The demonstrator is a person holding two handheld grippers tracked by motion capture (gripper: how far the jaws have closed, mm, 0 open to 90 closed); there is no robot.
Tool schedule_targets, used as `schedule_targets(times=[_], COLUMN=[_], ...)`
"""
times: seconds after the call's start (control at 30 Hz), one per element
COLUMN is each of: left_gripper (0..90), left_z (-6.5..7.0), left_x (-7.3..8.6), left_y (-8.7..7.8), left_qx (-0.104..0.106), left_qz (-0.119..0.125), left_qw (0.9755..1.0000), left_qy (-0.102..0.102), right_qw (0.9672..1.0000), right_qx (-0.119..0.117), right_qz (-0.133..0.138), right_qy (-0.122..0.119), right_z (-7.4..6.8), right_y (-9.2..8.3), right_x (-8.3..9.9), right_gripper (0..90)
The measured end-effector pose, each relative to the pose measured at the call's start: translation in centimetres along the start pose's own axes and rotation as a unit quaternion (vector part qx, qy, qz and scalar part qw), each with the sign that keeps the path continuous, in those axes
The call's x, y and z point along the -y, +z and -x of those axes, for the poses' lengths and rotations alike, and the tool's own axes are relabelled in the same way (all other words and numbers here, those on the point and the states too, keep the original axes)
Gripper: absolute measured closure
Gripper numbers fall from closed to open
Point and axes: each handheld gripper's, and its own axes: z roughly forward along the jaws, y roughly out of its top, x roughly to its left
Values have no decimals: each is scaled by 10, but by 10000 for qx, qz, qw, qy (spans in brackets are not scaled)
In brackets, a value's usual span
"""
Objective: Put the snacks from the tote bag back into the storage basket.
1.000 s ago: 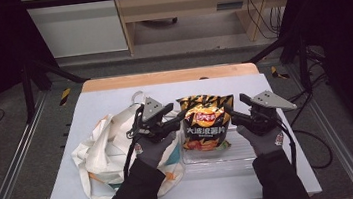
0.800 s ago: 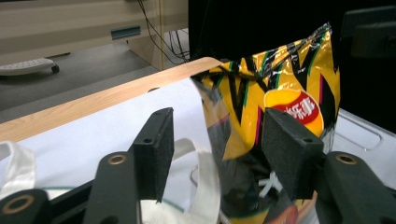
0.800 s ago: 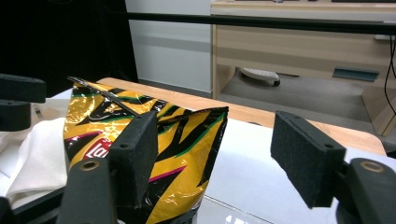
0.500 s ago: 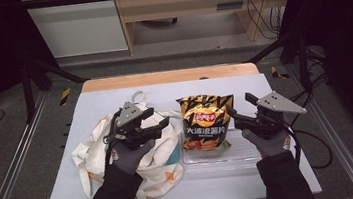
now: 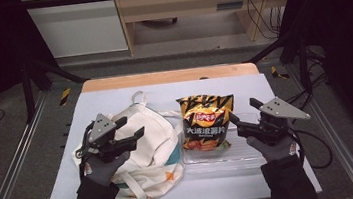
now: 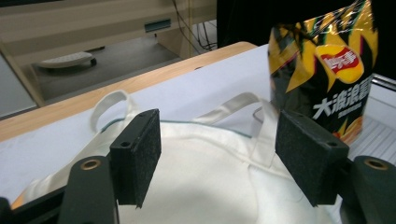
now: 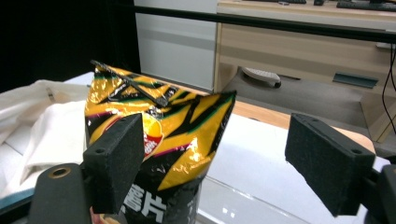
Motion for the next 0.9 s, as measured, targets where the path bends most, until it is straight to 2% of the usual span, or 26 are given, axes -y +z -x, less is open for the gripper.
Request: schedule_targets(times=[0.13,0.4,0.53,0.9], left_gripper=[295,286,286,291], left_z=[-7,-14,-18,-30], left_x=[9,28,35,51], left_y=[-9,-19,-26,-35], left_qx=[-76,-95,-171,-315], left_qz=[8,-86,-61,-141], left_qw=[10000,9999,9997,9989], left_qy=[-42,-55,-134,-315], right_qw=[10000,9999,9999,9999], right_qx=[-3,1,-14,36], right_qz=[-51,-58,-9,-106], right_qy=[-53,-137,-102,-19], right_z=[2,4,5,12], right_y=[-2,-8,-14,-18], right_x=[6,14,17,30], right_gripper=[184,164,162,161])
